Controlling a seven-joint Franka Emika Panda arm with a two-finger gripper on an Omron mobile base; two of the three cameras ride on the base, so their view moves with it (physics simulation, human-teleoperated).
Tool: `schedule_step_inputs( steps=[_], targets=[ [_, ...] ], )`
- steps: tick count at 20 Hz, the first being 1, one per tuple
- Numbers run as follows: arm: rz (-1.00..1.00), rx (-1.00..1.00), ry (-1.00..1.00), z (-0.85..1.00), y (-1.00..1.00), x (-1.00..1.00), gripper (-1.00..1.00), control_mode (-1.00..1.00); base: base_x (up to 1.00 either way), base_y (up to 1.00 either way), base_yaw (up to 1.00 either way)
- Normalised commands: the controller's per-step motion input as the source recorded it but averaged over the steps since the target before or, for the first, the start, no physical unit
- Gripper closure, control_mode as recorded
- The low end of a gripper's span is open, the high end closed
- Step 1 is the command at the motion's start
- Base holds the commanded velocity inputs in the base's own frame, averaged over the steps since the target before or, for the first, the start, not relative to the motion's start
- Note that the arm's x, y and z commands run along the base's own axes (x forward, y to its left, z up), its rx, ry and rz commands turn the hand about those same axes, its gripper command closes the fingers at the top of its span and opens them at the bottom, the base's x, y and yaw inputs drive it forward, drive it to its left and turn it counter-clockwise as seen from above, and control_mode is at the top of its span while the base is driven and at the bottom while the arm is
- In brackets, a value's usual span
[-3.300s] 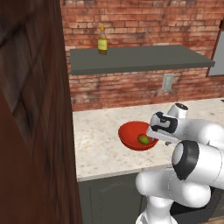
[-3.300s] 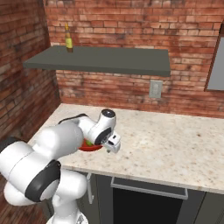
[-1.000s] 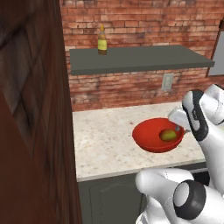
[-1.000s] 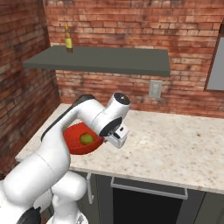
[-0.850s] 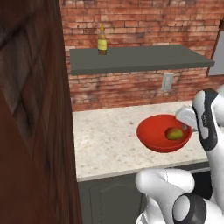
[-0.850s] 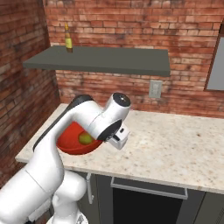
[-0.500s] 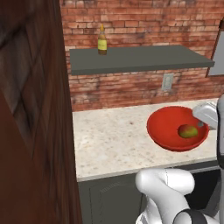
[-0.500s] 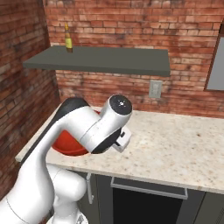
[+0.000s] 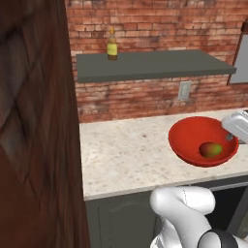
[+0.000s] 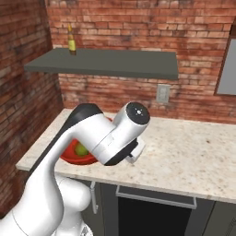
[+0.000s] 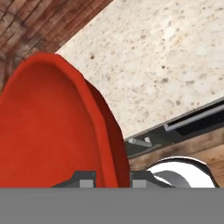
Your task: Pick the mango from the cabinet and place it in the bowl. Then pick the bowl and place it in the sink. Then turn on the sink facuet.
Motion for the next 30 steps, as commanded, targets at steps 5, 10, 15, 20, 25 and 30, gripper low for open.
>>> schedule_step_inputs(
  steps=[5,10,15,20,25,30],
  targets=[
    [0.0,0.0,0.0,0.0,0.0,0.0,1.0,1.0,-0.56,-0.91,-0.03],
    [0.0,0.0,0.0,0.0,0.0,0.0,1.0,1.0,-0.34,-1.0,-0.07],
    [0.0,0.0,0.0,0.0,0.0,0.0,1.0,1.0,-0.12,-1.0,-0.03],
    [0.0,0.0,0.0,0.0,0.0,0.0,1.0,1.0,0.0,-1.0,0.0],
    [0.0,0.0,0.0,0.0,0.0,0.0,1.0,1.0,-0.01,-1.0,0.0],
    [0.0,0.0,0.0,0.0,0.0,0.0,1.0,1.0,0.0,-1.0,0.0]
  ],
)
